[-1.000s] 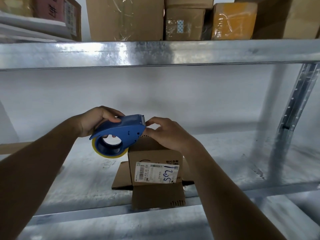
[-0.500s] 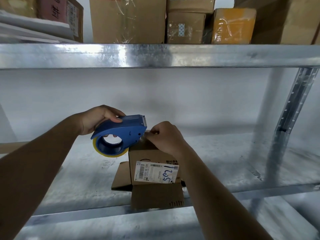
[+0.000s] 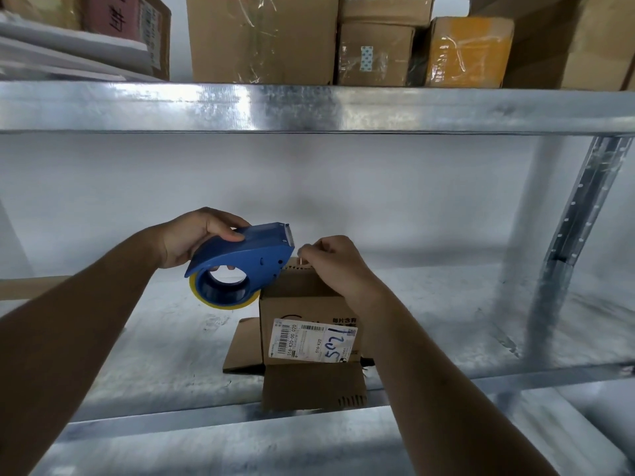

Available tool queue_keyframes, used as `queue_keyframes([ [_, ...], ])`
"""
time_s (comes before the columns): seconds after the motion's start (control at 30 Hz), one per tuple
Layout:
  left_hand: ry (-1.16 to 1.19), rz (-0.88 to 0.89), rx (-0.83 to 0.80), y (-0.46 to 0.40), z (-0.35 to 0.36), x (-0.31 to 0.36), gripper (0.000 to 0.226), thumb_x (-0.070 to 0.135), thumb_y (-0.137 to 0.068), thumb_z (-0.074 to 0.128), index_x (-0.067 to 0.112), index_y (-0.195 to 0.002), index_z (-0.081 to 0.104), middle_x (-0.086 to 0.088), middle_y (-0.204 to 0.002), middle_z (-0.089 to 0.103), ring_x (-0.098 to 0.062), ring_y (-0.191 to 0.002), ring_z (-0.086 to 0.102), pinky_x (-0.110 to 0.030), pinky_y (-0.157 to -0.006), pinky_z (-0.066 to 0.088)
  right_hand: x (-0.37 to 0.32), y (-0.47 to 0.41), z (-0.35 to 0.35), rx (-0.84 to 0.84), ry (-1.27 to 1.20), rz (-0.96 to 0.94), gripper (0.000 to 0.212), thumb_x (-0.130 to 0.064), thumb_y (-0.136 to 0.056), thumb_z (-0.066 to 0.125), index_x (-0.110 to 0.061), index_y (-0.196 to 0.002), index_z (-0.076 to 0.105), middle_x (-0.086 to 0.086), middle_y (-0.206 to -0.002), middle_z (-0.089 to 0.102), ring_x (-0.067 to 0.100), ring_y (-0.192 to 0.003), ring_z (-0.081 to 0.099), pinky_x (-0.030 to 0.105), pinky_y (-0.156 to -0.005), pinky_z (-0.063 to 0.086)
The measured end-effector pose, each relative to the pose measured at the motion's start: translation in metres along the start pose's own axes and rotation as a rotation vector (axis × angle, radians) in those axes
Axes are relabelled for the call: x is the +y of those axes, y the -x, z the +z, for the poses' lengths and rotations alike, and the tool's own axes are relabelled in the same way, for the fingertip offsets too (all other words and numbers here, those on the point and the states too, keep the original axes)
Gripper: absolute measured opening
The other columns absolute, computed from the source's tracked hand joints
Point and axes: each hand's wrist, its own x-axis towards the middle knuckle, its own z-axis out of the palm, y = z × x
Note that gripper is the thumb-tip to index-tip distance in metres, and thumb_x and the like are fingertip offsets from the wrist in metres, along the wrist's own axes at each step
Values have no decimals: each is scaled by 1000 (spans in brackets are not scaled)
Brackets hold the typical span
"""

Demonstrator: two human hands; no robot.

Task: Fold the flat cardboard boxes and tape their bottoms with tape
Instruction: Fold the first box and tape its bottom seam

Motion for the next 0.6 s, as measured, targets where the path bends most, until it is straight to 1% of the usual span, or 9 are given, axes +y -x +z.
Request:
queue_keyframes([
  [0.07,-24,11,-16,-1,-2,2,93,57,-19,92,21,-104,81,-16,-98,76,-29,-75,71,-29,-57,53,-4,-1,-6,-18,-57,43,25,-31,-94,64,-9,-89,75,11,-92,74,16,-85,62,32,-72,42],
  [0.1,-39,17,-25,-1,-4,3,91,55,-24,92,19,-107,80,-16,-99,76,-31,-77,71,-30,-58,54,-5,-2,-10,-38,-72,61,24,-31,-95,65,-9,-92,74,8,-95,76,14,-88,63,30,-73,42],
  [0.2,-89,34,-34,-4,-4,7,82,49,-37,90,17,-111,78,-18,-103,75,-28,-78,71,-29,-57,54,-6,-4,-18,-91,-60,89,17,-32,-99,66,-16,-96,71,-7,-93,78,10,-94,64,26,-74,42],
  [0.27,-98,52,16,-7,-1,11,67,40,-44,85,19,-108,80,-16,-106,76,-26,-80,72,-26,-58,54,-6,-6,-20,-93,0,70,15,-32,-99,66,-19,-95,72,-4,-99,77,14,-98,65,29,-78,45],
  [0.4,-134,102,46,-13,-1,18,62,46,-31,88,33,-91,84,-1,-96,79,-21,-81,74,-24,-66,57,-9,-10,-17,-47,82,6,17,-31,-101,65,-22,-87,69,-4,-97,76,13,-95,66,31,-79,45],
  [0.43,-150,105,58,-14,-1,19,55,48,-38,88,34,-92,84,0,-95,79,-22,-83,74,-26,-69,57,-10,-11,-16,-34,97,-2,18,-30,-102,65,-22,-86,68,-5,-95,75,11,-91,65,30,-76,43],
  [0.5,-246,150,84,-16,1,22,33,50,-68,86,30,-94,83,2,-94,79,-25,-89,73,-30,-75,56,-9,-12,-15,-34,140,-5,21,-27,-104,61,-19,-85,68,-4,-91,73,8,-85,63,26,-69,42],
  [0.53,-312,177,106,-16,4,24,25,50,-82,82,29,-95,83,3,-91,79,-24,-87,74,-30,-75,56,-8,-12,-14,-43,155,0,23,-26,-105,59,-17,-87,69,-3,-90,72,8,-83,63,25,-67,41],
  [0.6,-378,204,137,-16,11,26,24,51,-87,75,30,-96,83,4,-85,79,-17,-77,75,-28,-70,56,-5,-11,-13,-66,160,21,24,-26,-107,55,-13,-92,69,-1,-92,72,9,-83,63,24,-67,41],
])
